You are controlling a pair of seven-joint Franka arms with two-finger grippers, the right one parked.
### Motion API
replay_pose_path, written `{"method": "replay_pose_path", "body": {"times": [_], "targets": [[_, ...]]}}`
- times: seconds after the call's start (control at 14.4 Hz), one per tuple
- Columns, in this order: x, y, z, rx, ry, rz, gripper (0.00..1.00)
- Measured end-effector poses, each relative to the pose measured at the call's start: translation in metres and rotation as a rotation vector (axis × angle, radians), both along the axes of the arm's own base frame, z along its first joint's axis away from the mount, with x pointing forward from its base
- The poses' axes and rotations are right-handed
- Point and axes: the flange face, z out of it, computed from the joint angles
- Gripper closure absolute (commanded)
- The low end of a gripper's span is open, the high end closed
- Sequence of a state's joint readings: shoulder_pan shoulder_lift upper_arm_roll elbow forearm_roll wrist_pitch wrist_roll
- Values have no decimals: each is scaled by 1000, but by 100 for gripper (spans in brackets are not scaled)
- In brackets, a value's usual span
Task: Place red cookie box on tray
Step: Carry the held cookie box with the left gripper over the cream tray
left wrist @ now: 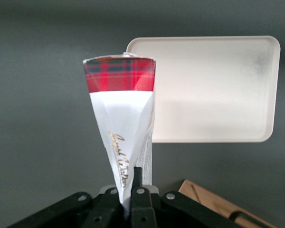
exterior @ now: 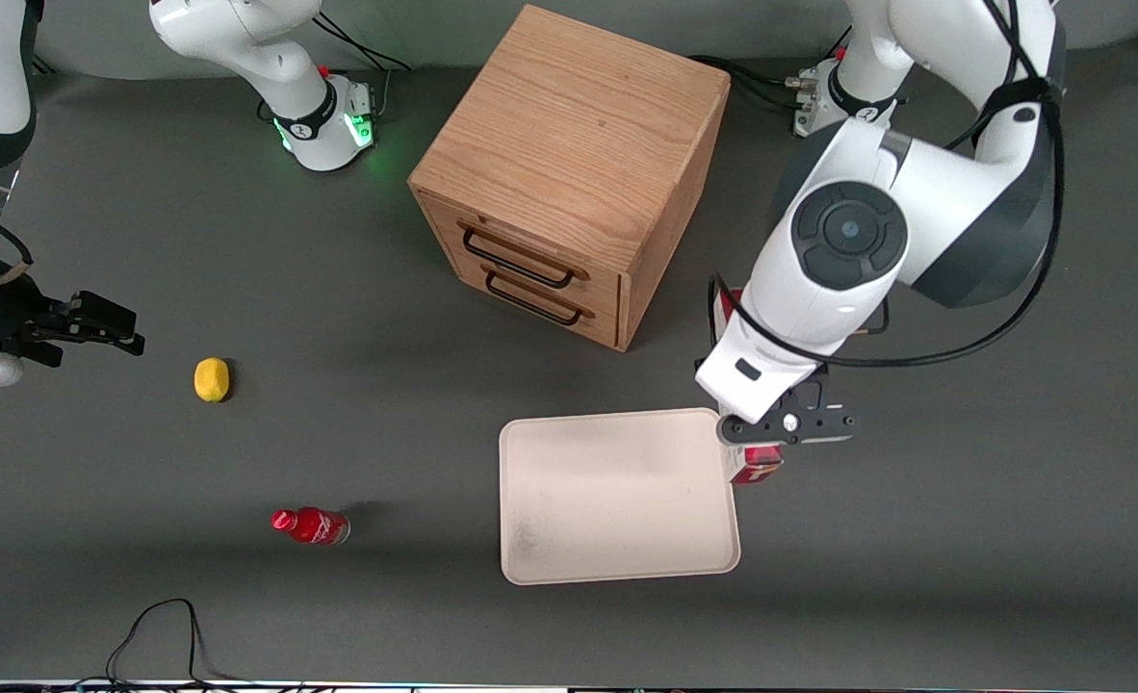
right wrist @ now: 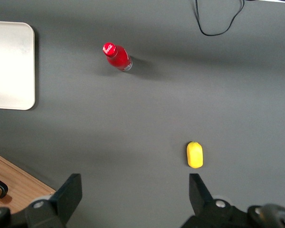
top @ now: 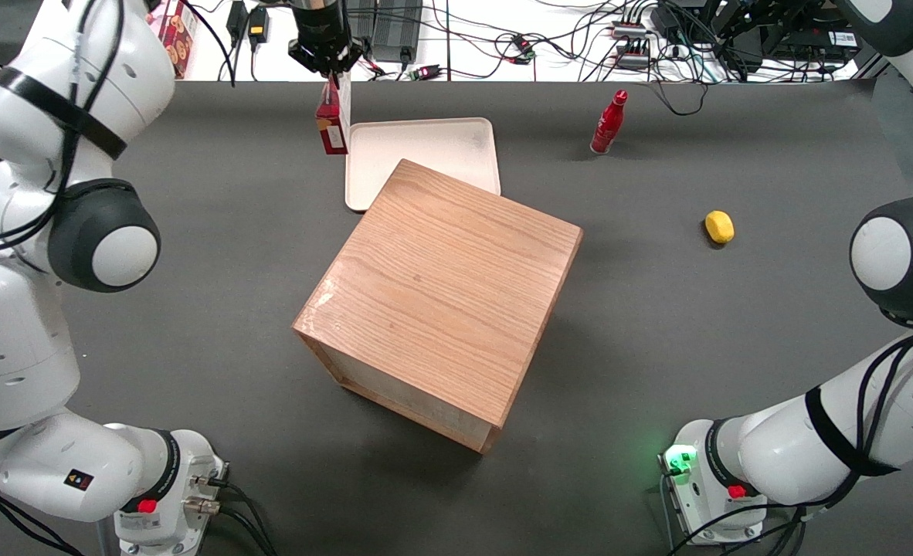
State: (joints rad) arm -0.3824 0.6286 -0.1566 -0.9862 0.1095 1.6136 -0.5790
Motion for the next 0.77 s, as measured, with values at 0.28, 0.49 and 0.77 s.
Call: {"method": "replay_pose_path", "body": {"times": [0.28, 0.49, 0.77], "targets": [[28, -10, -79, -15, 0, 37, 100], [41, -13, -131, 0, -8, 40, 100], [52, -13, -194, 16, -18, 36, 100]]}}
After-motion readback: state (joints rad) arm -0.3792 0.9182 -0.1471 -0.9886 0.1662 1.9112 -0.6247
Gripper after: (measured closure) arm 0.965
